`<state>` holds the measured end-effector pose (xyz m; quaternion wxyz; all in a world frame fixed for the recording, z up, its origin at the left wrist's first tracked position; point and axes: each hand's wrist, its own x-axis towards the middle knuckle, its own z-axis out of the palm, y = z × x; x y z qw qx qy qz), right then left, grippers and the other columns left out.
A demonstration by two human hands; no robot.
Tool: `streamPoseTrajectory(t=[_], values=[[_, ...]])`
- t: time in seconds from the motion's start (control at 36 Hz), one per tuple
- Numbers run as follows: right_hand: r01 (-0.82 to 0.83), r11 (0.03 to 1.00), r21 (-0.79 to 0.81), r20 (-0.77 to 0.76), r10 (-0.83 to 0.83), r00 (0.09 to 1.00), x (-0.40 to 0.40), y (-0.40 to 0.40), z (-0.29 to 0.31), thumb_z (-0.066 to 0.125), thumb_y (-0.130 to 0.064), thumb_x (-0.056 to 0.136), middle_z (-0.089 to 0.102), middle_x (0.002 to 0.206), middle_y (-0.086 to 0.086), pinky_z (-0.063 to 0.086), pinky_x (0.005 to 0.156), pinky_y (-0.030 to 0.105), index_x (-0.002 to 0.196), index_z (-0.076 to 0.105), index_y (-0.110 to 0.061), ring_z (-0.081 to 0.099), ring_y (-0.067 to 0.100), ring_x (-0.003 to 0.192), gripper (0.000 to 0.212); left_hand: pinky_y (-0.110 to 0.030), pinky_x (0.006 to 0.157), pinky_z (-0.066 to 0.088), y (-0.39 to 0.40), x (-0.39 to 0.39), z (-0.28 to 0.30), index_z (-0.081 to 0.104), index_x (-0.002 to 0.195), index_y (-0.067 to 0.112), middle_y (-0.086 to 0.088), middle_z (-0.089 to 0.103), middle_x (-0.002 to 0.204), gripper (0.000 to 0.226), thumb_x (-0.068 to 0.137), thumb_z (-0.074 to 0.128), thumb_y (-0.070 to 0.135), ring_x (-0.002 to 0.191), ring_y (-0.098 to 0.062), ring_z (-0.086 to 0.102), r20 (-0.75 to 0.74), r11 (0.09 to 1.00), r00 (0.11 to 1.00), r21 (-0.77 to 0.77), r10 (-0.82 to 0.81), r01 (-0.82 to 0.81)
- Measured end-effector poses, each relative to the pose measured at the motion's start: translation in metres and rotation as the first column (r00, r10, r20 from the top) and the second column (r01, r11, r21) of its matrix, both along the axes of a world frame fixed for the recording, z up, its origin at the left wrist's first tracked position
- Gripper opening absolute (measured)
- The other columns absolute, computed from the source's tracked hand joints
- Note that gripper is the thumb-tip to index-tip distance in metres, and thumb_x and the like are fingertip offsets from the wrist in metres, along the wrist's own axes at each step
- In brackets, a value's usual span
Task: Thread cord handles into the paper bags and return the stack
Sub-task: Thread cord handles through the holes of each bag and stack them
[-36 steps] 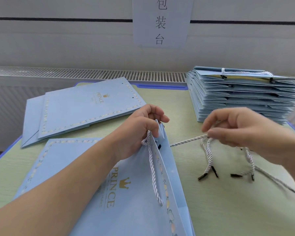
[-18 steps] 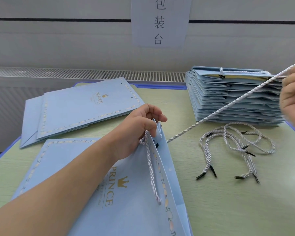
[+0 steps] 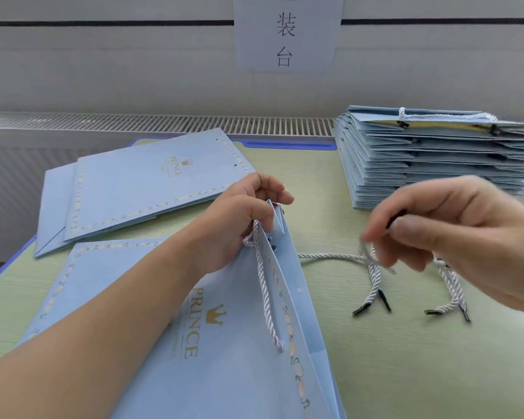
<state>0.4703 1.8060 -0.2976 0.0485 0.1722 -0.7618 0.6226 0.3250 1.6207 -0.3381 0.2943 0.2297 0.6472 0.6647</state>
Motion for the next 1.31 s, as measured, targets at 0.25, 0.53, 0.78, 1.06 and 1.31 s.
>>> streamPoseTrajectory(t=[0.25,0.53,0.78,1.06,1.31], values=[[-0.053,0.954,0.294,0.138,0.013,0.99,0.001,-0.026,-0.016,0.047,-0.029,0.09,0.067,0.085,-0.005,0.044,0.073,0.015,0.078,0.062,-0.03,0.058,0.008,0.079,0.019,-0.017,0.051,0.037,-0.002,-0.006,0.002,0.055,0.087,0.015,0.006,0.068,0.079,0.049,0.043,0.043,-0.004,0.077,-0.014,0.048,0.001,0.999,1.0,0.021,0.029,-0.029],[-0.044,0.944,0.326,0.258,-0.044,0.965,0.003,-0.029,-0.014,0.047,-0.019,0.083,0.07,0.075,-0.002,0.041,0.052,0.016,0.089,0.054,-0.039,0.044,0.005,0.051,0.022,-0.02,0.056,0.037,-0.005,-0.007,0.006,0.055,0.088,0.014,0.006,0.068,0.076,0.05,0.044,0.042,-0.005,0.077,-0.012,0.05,0.04,0.997,0.999,0.065,0.037,-0.04],[-0.053,0.852,0.521,0.249,-0.093,0.964,0.006,-0.049,-0.025,0.066,-0.021,0.084,0.061,0.061,-0.012,0.034,0.052,0.008,0.078,0.067,-0.02,0.047,0.0,0.051,0.007,-0.022,0.059,0.037,-0.008,-0.008,0.007,0.054,0.088,0.014,0.005,0.067,0.078,0.05,0.044,0.041,-0.005,0.075,-0.011,0.051,0.07,0.995,0.996,0.086,0.049,-0.055],[-0.102,0.986,0.132,0.444,0.034,0.896,0.005,-0.071,-0.045,0.06,-0.016,0.086,0.069,0.098,0.021,0.05,0.071,0.036,0.1,0.067,0.001,0.064,0.024,0.082,0.023,-0.026,0.062,0.037,-0.009,-0.009,0.006,0.054,0.088,0.015,0.005,0.067,0.079,0.048,0.046,0.042,-0.004,0.073,-0.011,0.051,0.084,0.996,0.995,0.077,0.044,-0.051],[-0.115,0.988,0.101,0.422,0.062,0.904,0.007,-0.076,-0.048,0.053,-0.006,0.088,0.066,0.096,0.029,0.052,0.078,0.061,0.102,0.066,-0.001,0.062,0.051,0.087,0.02,-0.026,0.064,0.038,-0.008,-0.009,0.005,0.055,0.086,0.015,0.004,0.067,0.079,0.047,0.046,0.042,-0.004,0.074,-0.012,0.05,0.089,0.996,0.995,0.068,0.051,-0.057]])
